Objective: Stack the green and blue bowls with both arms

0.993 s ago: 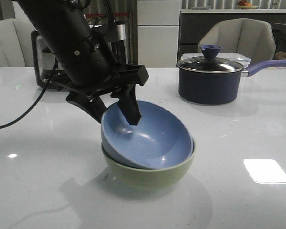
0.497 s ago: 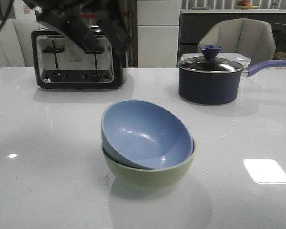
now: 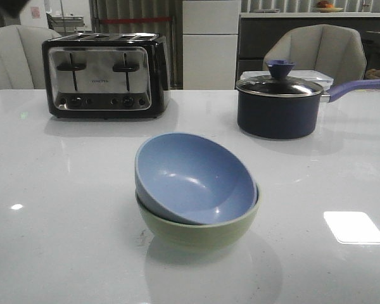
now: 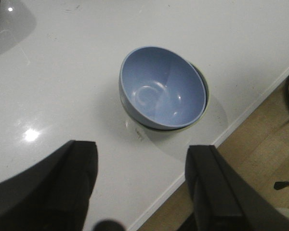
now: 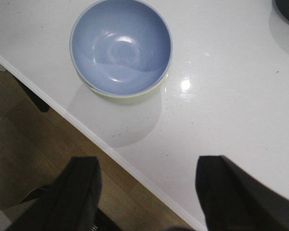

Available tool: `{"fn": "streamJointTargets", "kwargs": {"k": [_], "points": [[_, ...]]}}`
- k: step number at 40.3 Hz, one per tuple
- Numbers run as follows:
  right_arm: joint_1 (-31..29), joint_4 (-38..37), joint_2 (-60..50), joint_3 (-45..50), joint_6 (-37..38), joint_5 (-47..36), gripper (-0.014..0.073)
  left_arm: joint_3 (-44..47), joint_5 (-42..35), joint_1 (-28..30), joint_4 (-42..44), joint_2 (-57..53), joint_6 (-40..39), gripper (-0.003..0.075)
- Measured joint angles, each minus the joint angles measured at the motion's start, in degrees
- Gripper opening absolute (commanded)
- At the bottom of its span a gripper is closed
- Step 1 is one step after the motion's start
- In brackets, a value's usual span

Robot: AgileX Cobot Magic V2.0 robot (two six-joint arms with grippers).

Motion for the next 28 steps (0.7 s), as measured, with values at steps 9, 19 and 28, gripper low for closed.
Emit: {"fn": "streamJointTargets", "kwargs": {"k": [9,19,28], "points": [[0.0,0.0,0.0,0.0,0.0,0.0,0.0529,8.6,0.5,0.0,0.8,-12.9,0.0,0.0453],[0.0,0.0,0.0,0.0,0.0,0.0,0.0496,13.0,1.0,0.0,1.0,-19.6,0.0,0.0439],[0.0,0.0,0.0,0.0,0.0,0.0,0.024,13.5,1.0,0.0,1.1,-20.0,0.0,0.0242]]}}
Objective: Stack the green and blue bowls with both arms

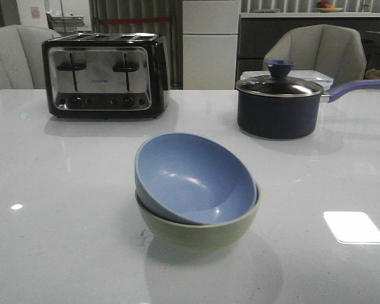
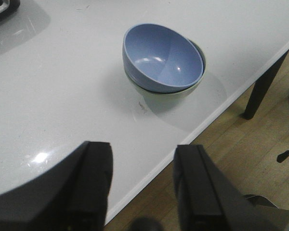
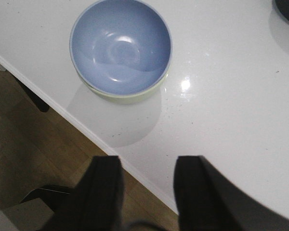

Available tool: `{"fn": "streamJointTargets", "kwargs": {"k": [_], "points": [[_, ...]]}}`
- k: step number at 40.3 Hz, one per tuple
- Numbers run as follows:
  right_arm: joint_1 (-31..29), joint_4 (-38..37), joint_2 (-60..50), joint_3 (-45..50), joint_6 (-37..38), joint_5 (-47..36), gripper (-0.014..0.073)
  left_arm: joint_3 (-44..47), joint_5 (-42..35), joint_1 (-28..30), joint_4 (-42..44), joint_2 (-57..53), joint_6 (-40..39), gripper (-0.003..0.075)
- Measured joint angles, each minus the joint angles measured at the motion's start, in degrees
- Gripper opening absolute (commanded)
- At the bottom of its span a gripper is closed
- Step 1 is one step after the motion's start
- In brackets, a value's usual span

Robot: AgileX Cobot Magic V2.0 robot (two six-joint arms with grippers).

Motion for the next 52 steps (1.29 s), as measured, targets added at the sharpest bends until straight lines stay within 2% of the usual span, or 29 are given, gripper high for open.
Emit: {"fn": "streamJointTargets", "kwargs": {"k": [7,10,39,44,52], "points": [[0.0,0.0,0.0,0.0,0.0,0.0,0.0086,0.0,0.0,0.0,0.0,0.0,0.0,0.0105],[0.0,0.0,0.0,0.0,-0.1,0.0,0.005,0.0,0.0,0.0,0.0,0.0,0.0,0.0094],[0.0,0.0,0.0,0.0,-0.1,0.0,0.0054,1.5,-1.6,0.6,0.0,-1.8,0.0,0.0093],[0.0,0.0,0.0,0.1,-0.1,0.1,0.0054,4.7,-5.0,6.3,1.3,-6.6,0.0,0.0093],[0.0,0.0,0.0,0.1,-0.1,0.1,0.0054,15.1,-16.7,21.1,1.5,-19.8,0.0,0.0093]]}}
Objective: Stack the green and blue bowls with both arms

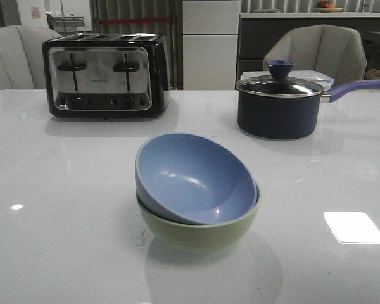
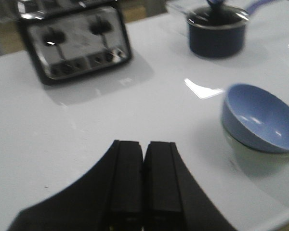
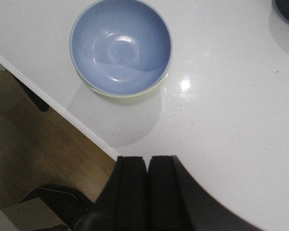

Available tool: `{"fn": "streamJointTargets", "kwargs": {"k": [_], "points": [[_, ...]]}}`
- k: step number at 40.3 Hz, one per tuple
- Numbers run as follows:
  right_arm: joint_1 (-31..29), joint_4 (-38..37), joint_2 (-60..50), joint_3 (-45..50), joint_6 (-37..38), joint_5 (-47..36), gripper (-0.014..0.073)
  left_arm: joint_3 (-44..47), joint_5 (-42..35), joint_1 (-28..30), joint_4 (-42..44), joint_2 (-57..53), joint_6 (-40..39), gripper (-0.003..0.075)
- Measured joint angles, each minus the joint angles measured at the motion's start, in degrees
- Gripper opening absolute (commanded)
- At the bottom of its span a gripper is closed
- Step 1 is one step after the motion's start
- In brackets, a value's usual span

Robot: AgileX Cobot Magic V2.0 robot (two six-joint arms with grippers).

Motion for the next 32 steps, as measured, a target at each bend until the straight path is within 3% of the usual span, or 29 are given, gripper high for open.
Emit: {"fn": "streamJointTargets", "kwargs": {"k": [12,23,32], "points": [[0.0,0.0,0.0,0.0,0.0,0.0,0.0054,13.7,-9.4,14.6,-2.4,-12.1,-0.1,0.0093],[0.0,0.0,0.0,0.0,0.0,0.0,0.0054,20.5,-16.9,16.4,2.0,-12.1,-8.5,0.0093],[0.0,0.0,0.0,0.0,0.0,0.0,0.0054,22.3,-25.1,16.4,2.9,-12.1,-9.6,0.0093]]}}
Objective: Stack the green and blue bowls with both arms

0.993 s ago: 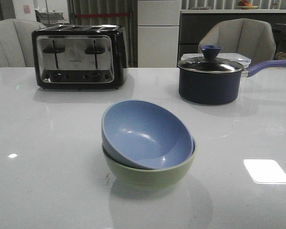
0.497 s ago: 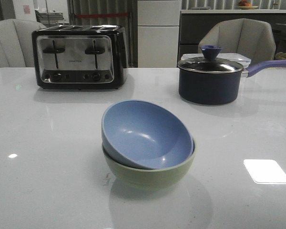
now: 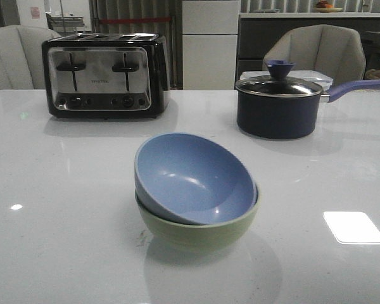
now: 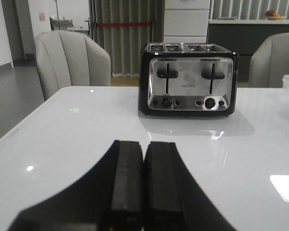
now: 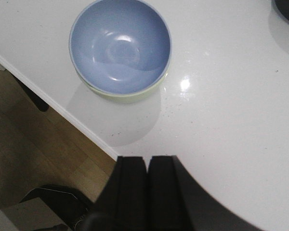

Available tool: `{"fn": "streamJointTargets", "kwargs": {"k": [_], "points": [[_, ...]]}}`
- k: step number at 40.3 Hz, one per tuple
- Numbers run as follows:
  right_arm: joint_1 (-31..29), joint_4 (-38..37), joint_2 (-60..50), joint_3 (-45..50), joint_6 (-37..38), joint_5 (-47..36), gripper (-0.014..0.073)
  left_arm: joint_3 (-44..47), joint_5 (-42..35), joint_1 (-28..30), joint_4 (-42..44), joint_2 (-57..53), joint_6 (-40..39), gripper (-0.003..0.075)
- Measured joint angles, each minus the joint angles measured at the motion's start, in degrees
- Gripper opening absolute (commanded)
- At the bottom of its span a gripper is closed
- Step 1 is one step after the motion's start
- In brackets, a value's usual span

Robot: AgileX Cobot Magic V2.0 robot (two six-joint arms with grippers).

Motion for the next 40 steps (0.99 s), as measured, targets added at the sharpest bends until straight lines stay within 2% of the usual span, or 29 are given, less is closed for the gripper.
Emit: {"fn": "streamJointTargets", "kwargs": {"k": [36,40], "points": [[0.0,-0.1,-0.3,0.1,0.0,-0.1,0.0054,0.0,-1.0,0.0,0.1,0.0,-0.3,0.0093],[-1.8,-1.5,-3.1,2.0,0.0,-1.7,0.0054,0.0,-1.0,0.0,0.1,0.0,-0.3,0.0093]]}}
